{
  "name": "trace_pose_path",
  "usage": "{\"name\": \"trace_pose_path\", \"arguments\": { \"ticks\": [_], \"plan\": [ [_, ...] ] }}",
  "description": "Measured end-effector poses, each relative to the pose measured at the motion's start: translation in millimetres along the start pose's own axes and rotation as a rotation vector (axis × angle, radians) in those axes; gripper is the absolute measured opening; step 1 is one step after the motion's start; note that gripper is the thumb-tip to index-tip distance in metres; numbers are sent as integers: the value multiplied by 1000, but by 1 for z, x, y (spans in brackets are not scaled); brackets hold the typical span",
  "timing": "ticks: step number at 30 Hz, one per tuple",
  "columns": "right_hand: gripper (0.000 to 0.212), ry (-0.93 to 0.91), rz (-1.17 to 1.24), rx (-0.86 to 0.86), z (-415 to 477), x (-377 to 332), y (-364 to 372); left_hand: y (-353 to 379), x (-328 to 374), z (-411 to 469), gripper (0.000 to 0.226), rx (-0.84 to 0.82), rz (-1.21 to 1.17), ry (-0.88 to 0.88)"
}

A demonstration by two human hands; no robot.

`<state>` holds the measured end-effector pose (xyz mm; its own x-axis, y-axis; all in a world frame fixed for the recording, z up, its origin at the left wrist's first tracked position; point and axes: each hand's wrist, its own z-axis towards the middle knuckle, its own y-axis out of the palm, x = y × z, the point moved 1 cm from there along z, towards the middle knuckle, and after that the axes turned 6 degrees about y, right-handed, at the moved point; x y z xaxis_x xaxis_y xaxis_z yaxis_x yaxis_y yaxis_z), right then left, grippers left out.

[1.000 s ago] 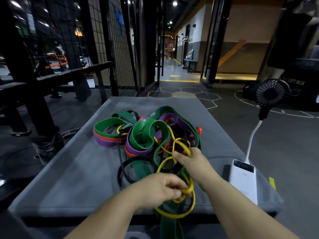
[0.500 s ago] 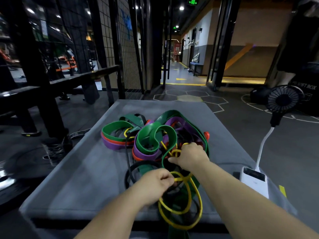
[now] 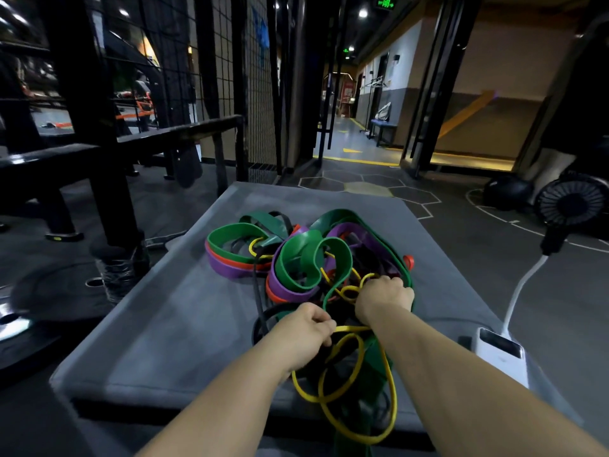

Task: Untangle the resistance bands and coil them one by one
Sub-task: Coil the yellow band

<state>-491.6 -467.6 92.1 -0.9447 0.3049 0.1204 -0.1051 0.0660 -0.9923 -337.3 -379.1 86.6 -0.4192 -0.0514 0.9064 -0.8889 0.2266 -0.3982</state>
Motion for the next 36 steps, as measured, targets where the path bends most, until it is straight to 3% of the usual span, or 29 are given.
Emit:
{"name": "trace_pose_path", "arguments": {
  "ticks": [4, 7, 11, 15, 17, 21, 24, 26, 28, 30, 33, 36],
  "plan": [
    [38, -27, 218, 22, -1, 4, -3, -5, -1, -1, 17, 30, -24, 7],
    [27, -69, 504, 180, -14, 15, -14, -10, 1, 0, 26, 104, -120, 1],
    [35, -346, 908, 277, -53, 29, -31, -10, 13, -3, 50, 166, -293, -43],
    [32, -600, 1086, 352, -99, 35, -38, -1, 28, -8, 77, 103, -553, -92],
    [26, -676, 1114, 320, -115, 36, -32, -1, 36, -10, 71, 55, -737, -94],
    [16, -726, 969, 191, -123, 40, -18, -3, 41, -11, 34, 103, -959, -77],
    [34, -638, 935, 157, -122, 48, -16, -4, 38, -7, 16, 166, -810, -49],
    [42, -485, 1192, 119, -116, 51, -21, -6, 41, -11, 21, 179, -632, 22],
    [56, -175, 1497, -5, -100, 47, -26, -5, 47, -19, 24, 160, -446, 141],
    [76, 105, 1659, -360, -82, 40, -32, -2, 54, -27, 17, 118, -231, 263],
    [77, 102, 1735, -931, -69, 26, -48, 5, 62, -41, 23, -13, 11, 417],
    [65, 86, 1721, -1123, -53, 13, -63, 5, 63, -48, 14, -205, 13, 465]
  ]
}}
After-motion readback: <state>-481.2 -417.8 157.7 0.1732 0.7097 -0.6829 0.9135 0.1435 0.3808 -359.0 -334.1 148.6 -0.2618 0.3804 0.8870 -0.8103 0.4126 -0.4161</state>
